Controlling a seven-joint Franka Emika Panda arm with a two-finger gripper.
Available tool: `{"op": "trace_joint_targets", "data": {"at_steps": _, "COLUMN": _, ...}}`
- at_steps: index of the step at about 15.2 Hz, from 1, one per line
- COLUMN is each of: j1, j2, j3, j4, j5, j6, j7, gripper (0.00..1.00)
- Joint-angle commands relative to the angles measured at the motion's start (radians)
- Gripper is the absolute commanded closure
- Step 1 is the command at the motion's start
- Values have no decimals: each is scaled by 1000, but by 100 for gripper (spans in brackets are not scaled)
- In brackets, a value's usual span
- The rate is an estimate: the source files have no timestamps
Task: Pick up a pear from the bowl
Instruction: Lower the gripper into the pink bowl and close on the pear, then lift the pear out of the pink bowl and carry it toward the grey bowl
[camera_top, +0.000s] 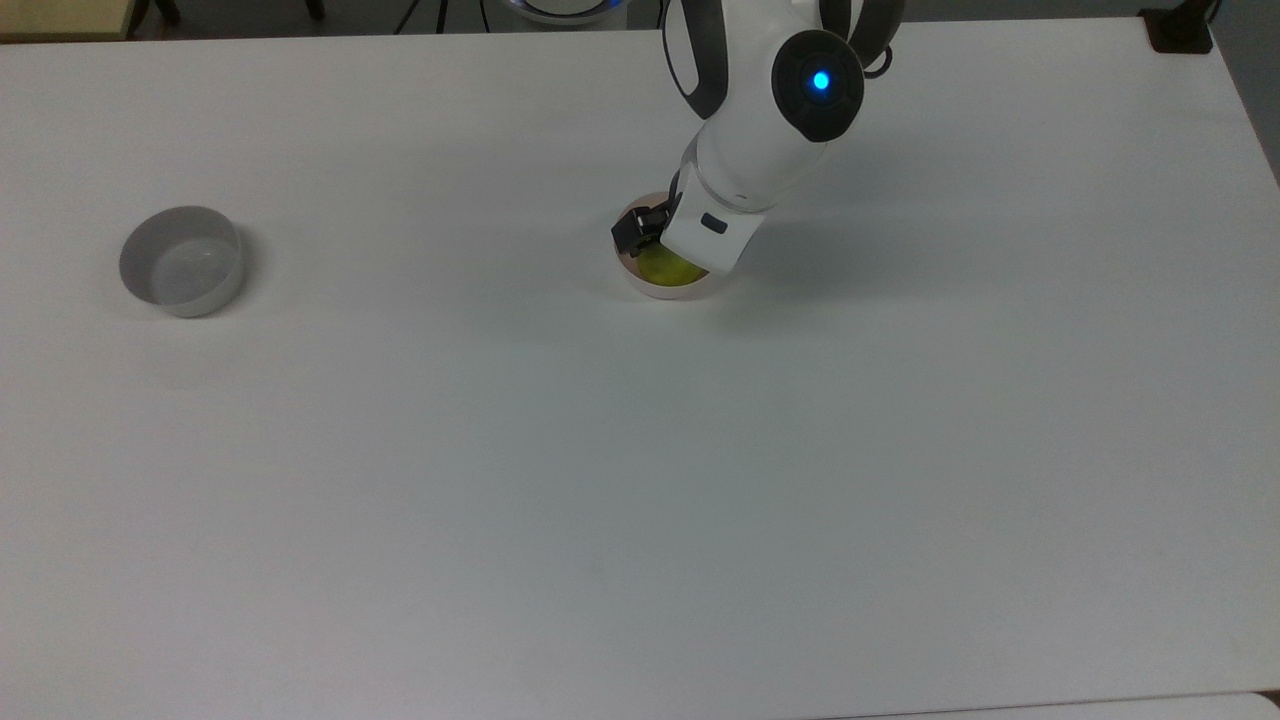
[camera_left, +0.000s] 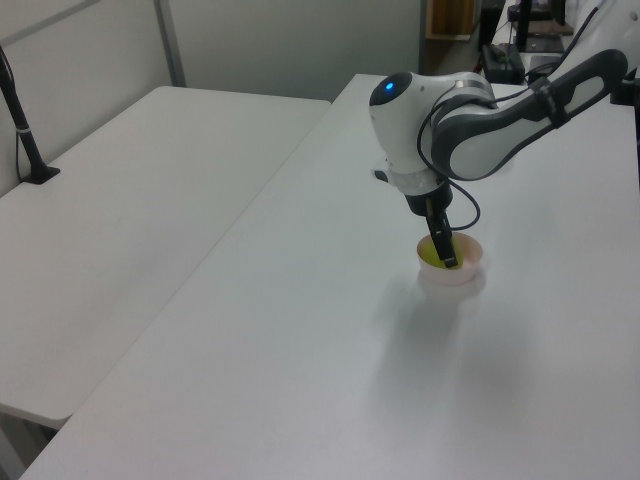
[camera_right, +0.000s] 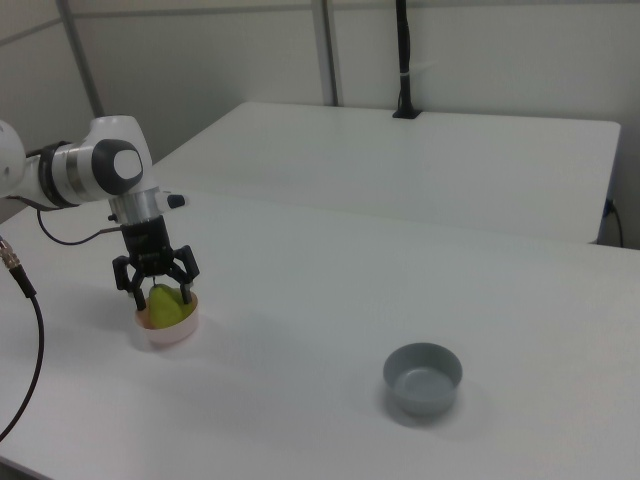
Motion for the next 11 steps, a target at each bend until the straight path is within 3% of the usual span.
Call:
{"op": "trace_joint_targets", "data": {"at_steps": 1, "j1": 5, "j2": -10, "j3": -2, "j4": -41, "j5": -30, "j6": 26, "j7": -38, "gripper": 16}}
{"op": "trace_joint_targets", "data": {"at_steps": 4, "j1": 4, "j2": -13, "j3": -2, "j4": -38, "j5": -30, "j6": 24, "j7": -40, "gripper": 49}}
{"op": "trace_joint_targets", "data": {"at_steps": 6, "j1": 5, "j2": -16, "j3": -2, "j4": -35, "j5": -27, "j6": 24, "j7": -38, "gripper": 66}}
{"op": "trace_joint_targets", "data": {"at_steps": 11, "j1": 5, "j2": -108, "j3": -2, "j4": -18, "j5": -13, "j6": 0, "j7": -34, "gripper": 67}}
